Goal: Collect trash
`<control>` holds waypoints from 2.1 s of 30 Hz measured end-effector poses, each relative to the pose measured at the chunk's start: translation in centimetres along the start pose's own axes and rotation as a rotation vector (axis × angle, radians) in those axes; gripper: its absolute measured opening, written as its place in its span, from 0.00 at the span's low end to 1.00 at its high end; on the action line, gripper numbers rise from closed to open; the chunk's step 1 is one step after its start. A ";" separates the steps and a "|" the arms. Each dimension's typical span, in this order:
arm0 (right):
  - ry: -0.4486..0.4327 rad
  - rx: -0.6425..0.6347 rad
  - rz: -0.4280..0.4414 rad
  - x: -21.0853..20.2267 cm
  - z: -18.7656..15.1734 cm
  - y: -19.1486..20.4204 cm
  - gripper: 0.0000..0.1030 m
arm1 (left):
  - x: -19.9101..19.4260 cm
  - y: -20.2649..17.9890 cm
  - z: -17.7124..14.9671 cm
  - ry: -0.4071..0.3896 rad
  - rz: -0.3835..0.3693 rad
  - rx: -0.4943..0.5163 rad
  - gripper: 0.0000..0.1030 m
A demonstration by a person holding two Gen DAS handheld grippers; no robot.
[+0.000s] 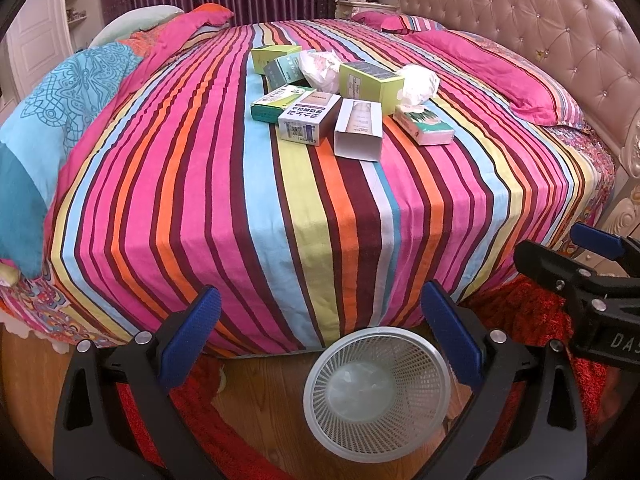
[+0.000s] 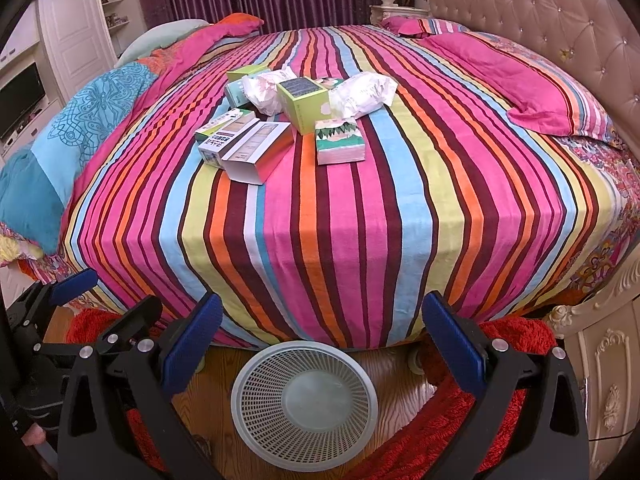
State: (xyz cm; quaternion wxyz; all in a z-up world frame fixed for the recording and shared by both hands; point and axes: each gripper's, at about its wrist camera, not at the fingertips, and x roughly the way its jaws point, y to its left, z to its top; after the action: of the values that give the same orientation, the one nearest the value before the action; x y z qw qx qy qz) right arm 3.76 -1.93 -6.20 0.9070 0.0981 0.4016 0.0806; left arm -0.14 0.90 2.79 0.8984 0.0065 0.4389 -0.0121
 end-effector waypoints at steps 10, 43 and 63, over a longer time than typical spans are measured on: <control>0.040 -0.009 0.010 1.5 -0.6 -0.2 0.93 | 1.4 0.4 -0.6 0.034 -0.010 -0.001 0.94; -0.017 -0.023 0.020 9.3 8.6 -2.5 0.92 | 9.7 5.4 9.8 -0.050 -0.030 -0.085 0.94; 0.033 -0.039 0.014 14.3 11.9 -2.9 0.91 | 15.4 5.2 14.0 0.000 -0.072 -0.046 0.94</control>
State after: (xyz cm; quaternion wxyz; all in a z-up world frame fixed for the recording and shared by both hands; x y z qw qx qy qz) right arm 22.31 -2.90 -9.32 0.9014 0.0820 0.4141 0.0963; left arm 20.50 5.52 -0.76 0.8972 -0.0299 0.4392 -0.0342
